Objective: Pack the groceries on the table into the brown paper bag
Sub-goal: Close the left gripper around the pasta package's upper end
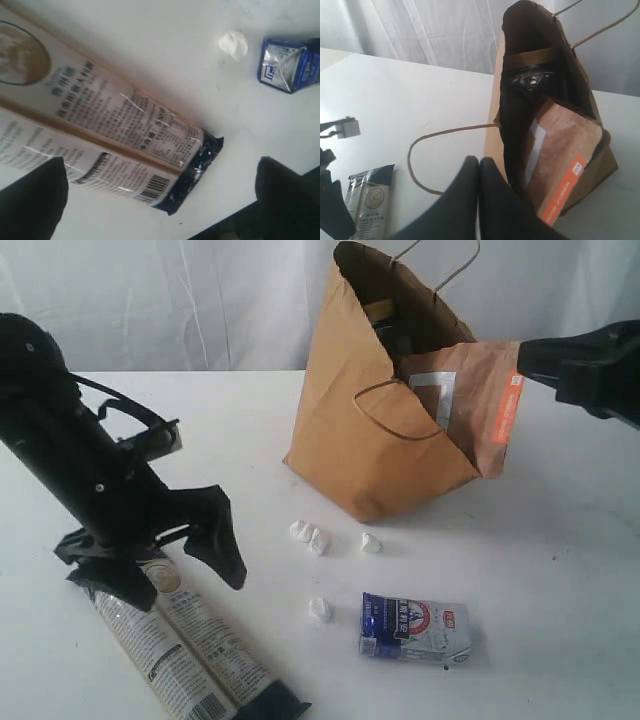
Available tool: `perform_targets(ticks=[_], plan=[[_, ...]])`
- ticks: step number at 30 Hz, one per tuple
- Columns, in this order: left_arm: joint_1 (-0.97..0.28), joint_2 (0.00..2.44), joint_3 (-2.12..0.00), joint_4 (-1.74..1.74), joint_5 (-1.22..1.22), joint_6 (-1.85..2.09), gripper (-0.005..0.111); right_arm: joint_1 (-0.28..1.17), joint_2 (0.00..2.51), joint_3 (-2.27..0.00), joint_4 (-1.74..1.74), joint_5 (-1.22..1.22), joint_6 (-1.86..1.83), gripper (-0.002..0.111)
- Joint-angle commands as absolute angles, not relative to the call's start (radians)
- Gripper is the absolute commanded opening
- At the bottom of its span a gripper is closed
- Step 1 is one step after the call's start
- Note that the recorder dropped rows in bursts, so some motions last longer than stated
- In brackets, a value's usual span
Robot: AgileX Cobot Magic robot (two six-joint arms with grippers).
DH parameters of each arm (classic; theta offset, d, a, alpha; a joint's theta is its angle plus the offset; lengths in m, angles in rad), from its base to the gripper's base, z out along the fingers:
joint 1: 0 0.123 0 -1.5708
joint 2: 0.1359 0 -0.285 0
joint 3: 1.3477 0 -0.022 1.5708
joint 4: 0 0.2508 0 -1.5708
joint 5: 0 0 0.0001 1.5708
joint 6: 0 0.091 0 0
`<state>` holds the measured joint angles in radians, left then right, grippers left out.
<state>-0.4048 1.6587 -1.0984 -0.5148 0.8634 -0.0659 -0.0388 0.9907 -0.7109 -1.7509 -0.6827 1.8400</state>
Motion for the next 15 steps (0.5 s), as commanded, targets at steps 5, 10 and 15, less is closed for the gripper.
perform_targets(ticks=[5,10,15], plan=[[-0.435,1.681,-1.068,-0.417,0.864,-0.523,0.105,-0.038,0.987,-0.709,-1.744,-0.707,1.838,0.0],[-0.531,1.68,-1.068,-0.036,0.79,-1.117,0.105,-0.038,0.987,-0.709,-1.744,-0.729,1.84,0.0],[-0.666,1.732,-1.068,0.244,0.79,-1.603,0.105,-0.038,0.987,-0.709,-1.744,-0.842,1.84,0.0]])
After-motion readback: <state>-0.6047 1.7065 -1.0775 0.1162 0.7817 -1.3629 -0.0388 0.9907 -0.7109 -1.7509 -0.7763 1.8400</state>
